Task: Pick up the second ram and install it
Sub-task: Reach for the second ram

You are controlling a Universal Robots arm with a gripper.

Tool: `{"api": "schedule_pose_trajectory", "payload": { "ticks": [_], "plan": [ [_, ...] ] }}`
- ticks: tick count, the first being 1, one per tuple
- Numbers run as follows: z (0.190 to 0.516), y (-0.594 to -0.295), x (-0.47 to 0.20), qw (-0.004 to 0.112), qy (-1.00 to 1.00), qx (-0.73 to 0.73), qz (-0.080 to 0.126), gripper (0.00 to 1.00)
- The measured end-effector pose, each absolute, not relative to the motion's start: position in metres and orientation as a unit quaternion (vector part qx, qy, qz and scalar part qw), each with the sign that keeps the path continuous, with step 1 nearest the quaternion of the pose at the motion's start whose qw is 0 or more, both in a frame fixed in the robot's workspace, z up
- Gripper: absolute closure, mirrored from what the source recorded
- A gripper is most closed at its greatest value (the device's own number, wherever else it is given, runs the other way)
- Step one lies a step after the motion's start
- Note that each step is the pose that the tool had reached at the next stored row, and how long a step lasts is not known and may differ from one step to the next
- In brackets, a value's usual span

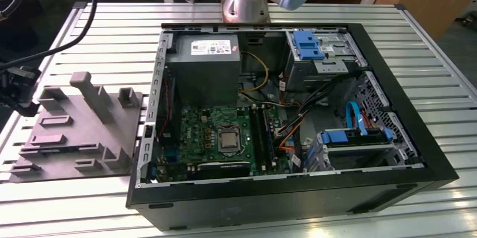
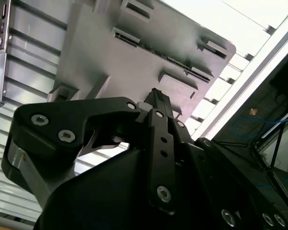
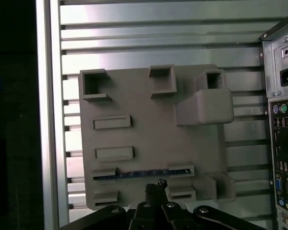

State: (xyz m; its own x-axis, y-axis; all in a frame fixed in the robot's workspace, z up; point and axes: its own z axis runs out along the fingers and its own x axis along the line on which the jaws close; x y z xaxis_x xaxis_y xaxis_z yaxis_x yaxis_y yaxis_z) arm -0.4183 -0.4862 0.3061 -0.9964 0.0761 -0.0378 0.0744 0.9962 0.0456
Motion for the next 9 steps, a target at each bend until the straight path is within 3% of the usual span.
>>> {"api": "schedule_pose_trajectory", "payload": {
  "ticks": [9],
  "plan": [
    [0.3001,-0.4901,-0.4186,0.017,0.999,0.038,0.022,0.9]
  ]
}}
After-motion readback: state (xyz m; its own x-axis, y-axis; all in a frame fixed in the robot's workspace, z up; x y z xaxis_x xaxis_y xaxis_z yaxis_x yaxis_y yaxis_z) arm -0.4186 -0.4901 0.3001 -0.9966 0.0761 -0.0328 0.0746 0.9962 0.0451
